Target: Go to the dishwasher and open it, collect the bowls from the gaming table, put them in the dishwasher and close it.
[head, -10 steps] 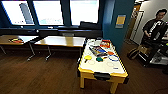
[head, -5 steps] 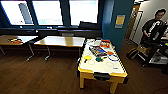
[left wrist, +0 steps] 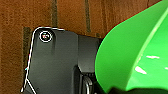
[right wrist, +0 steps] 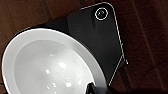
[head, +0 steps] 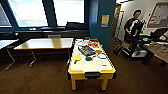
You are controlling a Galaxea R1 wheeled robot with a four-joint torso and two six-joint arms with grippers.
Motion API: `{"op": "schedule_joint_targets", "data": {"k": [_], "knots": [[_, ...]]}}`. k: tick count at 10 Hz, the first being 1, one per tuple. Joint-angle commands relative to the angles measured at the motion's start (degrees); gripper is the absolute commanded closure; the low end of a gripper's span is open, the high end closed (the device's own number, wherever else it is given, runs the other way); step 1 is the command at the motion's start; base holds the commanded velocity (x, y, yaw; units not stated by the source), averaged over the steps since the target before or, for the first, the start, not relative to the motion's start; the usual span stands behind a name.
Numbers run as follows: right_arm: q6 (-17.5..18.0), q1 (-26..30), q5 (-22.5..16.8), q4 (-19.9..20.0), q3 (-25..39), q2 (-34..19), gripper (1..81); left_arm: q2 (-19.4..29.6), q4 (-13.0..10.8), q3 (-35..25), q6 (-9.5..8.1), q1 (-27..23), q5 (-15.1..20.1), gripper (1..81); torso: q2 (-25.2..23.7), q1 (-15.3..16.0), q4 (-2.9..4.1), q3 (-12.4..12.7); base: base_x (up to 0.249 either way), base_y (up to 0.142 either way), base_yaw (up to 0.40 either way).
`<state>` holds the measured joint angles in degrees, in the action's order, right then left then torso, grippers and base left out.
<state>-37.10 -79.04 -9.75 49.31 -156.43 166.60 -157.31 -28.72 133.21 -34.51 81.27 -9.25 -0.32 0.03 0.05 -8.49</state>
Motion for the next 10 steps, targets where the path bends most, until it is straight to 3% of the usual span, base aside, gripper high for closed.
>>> {"op": "schedule_joint_targets", "data": {"k": [1, 10], "knots": [[-0.3, 3.0, -4.3, -0.2, -0.3, -0.4, 81.1, 0.8, -0.7, -0.7, 0.15, -2.1, 1.7, 81.1, 0.0, 0.0, 0.00, 0.0, 0.000, 0.000, -0.374], [-0.4, 2.6, -4.2, -0.3, -0.2, 0.1, 81.1, 0.1, -0.6, 0.8, 0.15, -2.1, 2.0, 81.1, 0.0, 0.0, 0.00, 0.0, 0.000, 0.000, -0.377]]}}
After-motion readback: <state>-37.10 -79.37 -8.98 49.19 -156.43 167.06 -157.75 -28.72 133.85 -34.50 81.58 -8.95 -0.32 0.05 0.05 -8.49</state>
